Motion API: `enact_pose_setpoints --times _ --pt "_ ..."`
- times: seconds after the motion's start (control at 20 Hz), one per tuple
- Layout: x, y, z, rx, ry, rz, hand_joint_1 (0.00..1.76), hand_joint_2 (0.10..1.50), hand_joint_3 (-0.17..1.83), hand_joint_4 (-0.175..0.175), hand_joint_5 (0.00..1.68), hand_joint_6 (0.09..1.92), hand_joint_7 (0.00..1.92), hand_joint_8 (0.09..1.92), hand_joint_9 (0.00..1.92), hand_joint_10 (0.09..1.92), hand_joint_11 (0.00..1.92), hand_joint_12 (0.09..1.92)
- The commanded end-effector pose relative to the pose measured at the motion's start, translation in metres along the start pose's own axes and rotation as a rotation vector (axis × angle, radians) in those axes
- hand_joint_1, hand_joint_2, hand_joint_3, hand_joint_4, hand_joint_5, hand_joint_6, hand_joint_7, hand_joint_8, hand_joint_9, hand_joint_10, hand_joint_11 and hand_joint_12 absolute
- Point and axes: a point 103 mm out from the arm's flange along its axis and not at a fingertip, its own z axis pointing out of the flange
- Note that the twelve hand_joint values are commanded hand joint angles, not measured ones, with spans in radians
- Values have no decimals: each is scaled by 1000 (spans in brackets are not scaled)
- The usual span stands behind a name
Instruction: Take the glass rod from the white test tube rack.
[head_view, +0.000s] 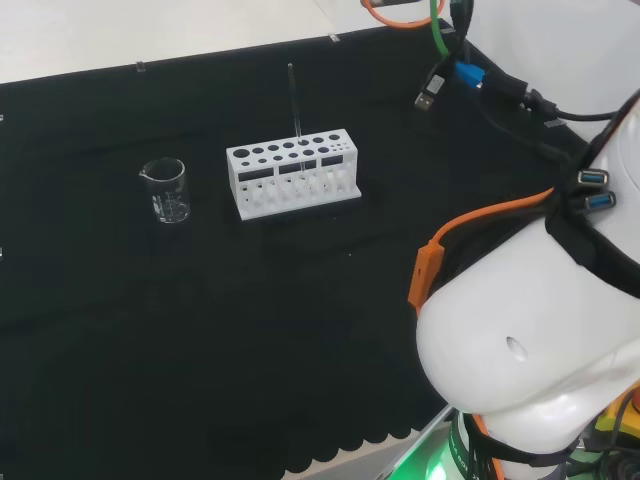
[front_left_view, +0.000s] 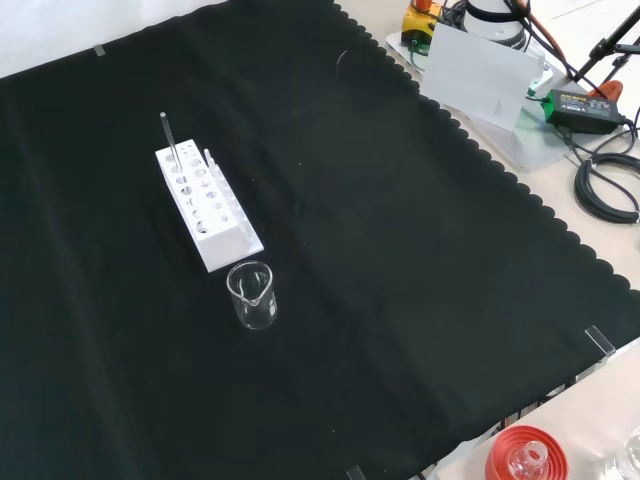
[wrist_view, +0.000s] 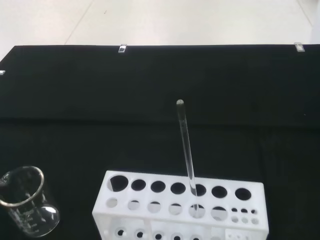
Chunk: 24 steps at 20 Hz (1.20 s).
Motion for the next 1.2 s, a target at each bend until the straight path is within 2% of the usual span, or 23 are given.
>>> enact_pose_setpoints --times 0.05,0.4,0.55,0.65,1.2 --pt "-2 23 9 9 8 -19 530 925 156 -17 442 87 386 792 448 881 345 1407" --pt "-7 44 32 40 14 -30 520 928 158 -20 460 87 424 792 509 866 406 1392" --pt "-10 49 43 55 19 -33 523 931 161 -21 468 87 450 790 551 855 446 1381" --pt "-10 53 50 64 -5 -39 521 933 162 -22 475 87 476 791 576 850 472 1376" --pt "-15 70 84 101 1 -53 467 940 168 -27 504 87 603 773 664 825 558 1367"
